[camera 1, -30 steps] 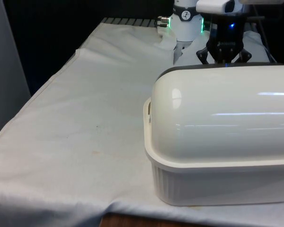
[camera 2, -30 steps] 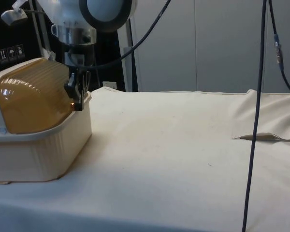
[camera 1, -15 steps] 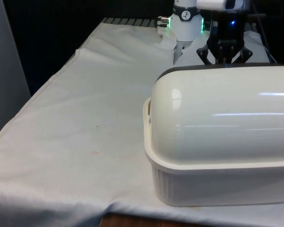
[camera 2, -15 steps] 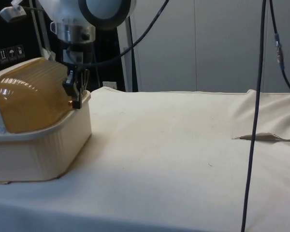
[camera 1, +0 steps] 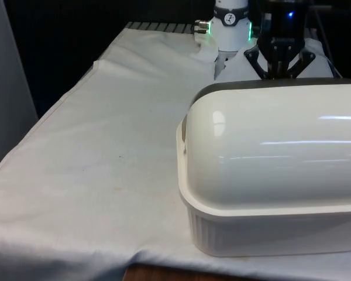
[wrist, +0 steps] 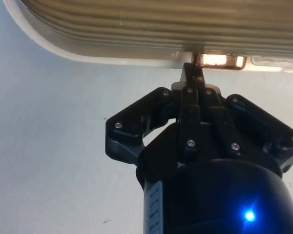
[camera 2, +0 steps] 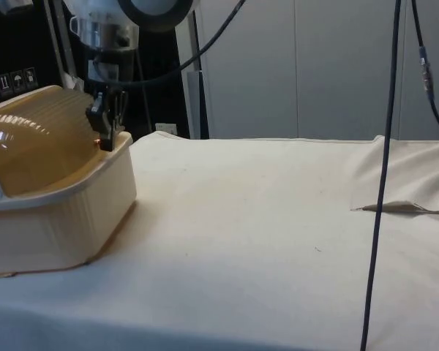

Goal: Open the lid, then close it.

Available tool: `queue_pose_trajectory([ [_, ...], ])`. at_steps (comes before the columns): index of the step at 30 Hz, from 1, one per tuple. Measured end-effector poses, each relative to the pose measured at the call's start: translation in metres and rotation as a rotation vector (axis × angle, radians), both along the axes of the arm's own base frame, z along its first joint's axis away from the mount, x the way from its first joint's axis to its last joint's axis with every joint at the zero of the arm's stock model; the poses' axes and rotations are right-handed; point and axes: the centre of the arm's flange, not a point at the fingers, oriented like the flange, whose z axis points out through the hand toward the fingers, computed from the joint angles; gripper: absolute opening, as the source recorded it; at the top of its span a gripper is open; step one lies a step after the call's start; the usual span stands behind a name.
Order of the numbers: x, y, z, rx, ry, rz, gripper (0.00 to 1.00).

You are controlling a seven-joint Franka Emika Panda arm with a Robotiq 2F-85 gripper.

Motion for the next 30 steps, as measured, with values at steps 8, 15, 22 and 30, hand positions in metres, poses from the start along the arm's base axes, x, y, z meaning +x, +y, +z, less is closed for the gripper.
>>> queue_pose_trajectory([
  [8, 0.001, 0.000, 0.011, 0.002, -0.019, 0.002, 0.00],
  [15, 0.002, 0.001, 0.021, 0.000, -0.035, 0.008, 0.00],
  [22, 0.002, 0.003, 0.028, -0.003, -0.048, 0.012, 0.00],
  [30, 0.003, 0.004, 0.035, 0.000, -0.075, 0.017, 0.00],
])
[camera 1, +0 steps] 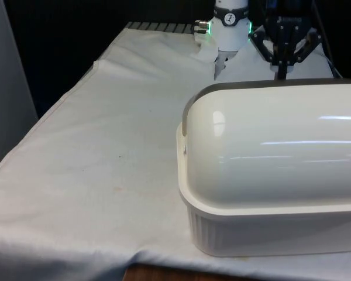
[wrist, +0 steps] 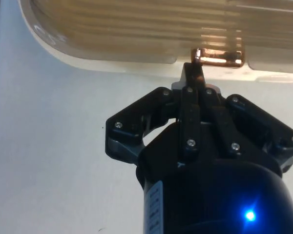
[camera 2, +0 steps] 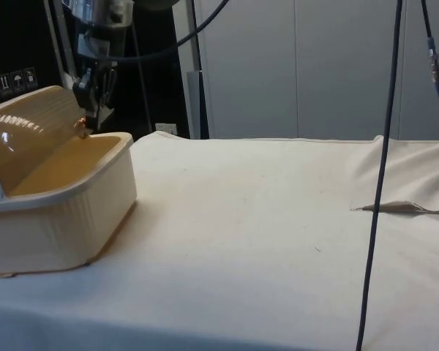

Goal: Open the lid, then close it.

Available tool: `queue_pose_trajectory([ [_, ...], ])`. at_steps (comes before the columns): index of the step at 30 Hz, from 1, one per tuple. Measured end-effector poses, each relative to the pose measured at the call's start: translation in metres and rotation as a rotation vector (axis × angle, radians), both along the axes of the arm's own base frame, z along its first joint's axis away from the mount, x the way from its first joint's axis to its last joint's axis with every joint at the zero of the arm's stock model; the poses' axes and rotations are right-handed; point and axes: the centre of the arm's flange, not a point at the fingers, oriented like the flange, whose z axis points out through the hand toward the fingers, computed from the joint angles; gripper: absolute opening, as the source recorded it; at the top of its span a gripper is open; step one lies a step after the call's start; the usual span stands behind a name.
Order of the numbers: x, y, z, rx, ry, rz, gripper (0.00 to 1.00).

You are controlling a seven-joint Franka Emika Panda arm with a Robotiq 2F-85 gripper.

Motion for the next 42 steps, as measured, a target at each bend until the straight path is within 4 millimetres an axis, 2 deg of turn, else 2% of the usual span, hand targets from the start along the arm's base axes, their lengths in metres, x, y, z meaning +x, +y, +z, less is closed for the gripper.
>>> queue_pose_trajectory([
  [25, 0.019, -0.002, 0.023, 0.012, -0.081, -0.006, 0.00],
  [31, 0.037, -0.002, 0.029, 0.012, -0.110, -0.013, 0.00],
  [42, 0.051, -0.003, 0.042, 0.013, -0.142, -0.019, 0.00],
])
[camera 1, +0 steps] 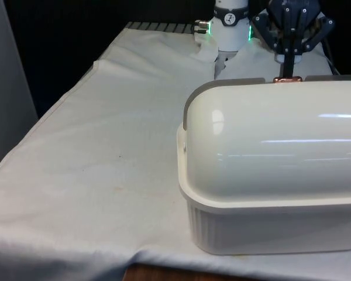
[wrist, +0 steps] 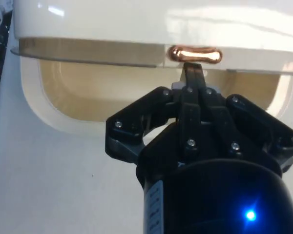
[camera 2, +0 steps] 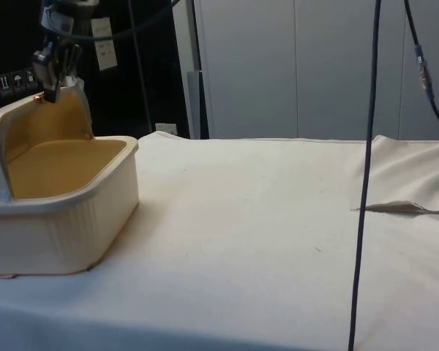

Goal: Open the lid, then close it.

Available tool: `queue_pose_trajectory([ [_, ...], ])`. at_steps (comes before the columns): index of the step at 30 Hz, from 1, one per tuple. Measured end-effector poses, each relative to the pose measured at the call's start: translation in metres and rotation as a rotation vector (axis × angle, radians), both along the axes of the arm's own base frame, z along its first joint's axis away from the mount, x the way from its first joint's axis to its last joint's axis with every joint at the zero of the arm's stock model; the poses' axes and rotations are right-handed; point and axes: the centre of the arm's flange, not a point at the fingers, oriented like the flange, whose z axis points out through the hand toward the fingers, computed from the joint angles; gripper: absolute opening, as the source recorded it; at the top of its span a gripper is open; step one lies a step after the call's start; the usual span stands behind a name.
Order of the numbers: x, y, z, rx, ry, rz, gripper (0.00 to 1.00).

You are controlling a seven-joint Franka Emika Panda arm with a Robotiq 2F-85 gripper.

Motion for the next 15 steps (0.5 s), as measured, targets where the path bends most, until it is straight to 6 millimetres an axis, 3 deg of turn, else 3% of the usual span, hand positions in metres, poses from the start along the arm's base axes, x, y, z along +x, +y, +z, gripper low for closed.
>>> queue_pose_trajectory([
  [15, 0.012, -0.002, 0.033, -0.003, -0.020, -0.011, 0.00],
])
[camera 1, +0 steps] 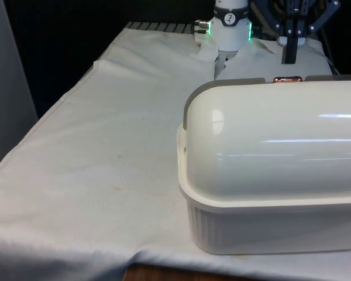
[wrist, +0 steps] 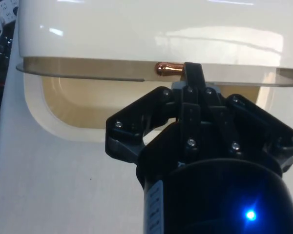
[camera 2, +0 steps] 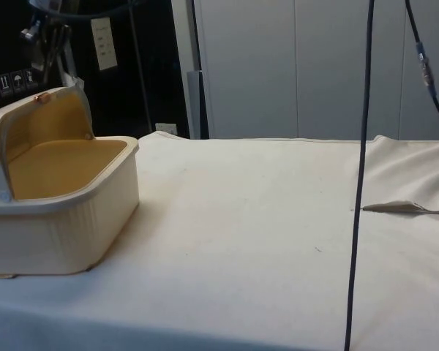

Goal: Open the lid, then close it.

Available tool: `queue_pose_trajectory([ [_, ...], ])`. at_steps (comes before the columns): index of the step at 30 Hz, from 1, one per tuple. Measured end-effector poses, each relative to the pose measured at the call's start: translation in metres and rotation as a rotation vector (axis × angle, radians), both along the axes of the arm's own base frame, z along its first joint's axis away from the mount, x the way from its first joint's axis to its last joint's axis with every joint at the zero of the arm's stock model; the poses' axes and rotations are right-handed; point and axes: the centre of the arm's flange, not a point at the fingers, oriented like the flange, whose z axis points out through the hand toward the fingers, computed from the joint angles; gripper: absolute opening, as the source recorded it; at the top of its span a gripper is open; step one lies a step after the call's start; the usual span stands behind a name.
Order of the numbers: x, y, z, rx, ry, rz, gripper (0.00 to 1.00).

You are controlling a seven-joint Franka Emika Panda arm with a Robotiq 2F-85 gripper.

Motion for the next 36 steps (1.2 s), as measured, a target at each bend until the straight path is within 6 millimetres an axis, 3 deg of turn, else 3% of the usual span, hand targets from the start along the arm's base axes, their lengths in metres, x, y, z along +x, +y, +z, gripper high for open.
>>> queue_pose_trajectory([
  [25, 0.016, -0.002, 0.063, -0.005, -0.018, -0.019, 0.00],
  [36, 0.021, -0.002, 0.075, -0.013, 0.019, -0.030, 0.00],
])
